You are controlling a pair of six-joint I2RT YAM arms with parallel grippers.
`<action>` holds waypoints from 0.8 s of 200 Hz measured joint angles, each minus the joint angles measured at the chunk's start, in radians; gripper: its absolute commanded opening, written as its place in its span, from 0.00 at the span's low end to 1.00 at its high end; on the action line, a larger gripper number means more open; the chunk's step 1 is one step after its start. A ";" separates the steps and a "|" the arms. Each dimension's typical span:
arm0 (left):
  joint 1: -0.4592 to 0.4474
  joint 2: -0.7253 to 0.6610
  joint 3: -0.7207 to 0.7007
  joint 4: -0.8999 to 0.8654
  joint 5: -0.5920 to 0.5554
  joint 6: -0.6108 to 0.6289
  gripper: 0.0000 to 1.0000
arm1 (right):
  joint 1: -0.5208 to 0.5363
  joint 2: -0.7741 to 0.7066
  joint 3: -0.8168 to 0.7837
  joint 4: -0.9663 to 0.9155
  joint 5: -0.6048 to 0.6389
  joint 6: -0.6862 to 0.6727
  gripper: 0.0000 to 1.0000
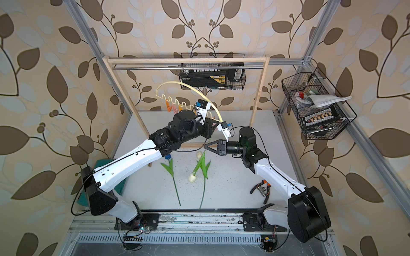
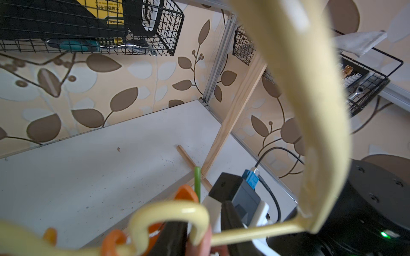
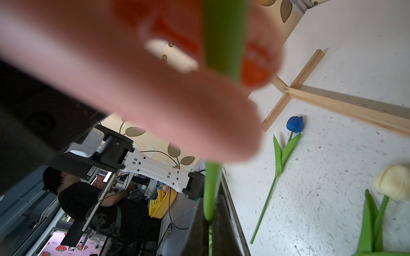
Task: Dry the flowers on a clothes hanger
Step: Clamp the flower onto the hanger.
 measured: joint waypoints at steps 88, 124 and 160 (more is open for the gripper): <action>0.005 -0.008 0.000 0.004 0.031 -0.010 0.27 | 0.000 -0.032 0.000 -0.038 0.016 -0.055 0.00; 0.005 -0.008 0.000 -0.002 0.033 -0.010 0.28 | 0.000 -0.032 0.006 -0.079 0.039 -0.097 0.00; 0.005 -0.008 0.002 -0.003 0.032 -0.010 0.28 | 0.001 -0.032 0.007 -0.125 0.067 -0.129 0.00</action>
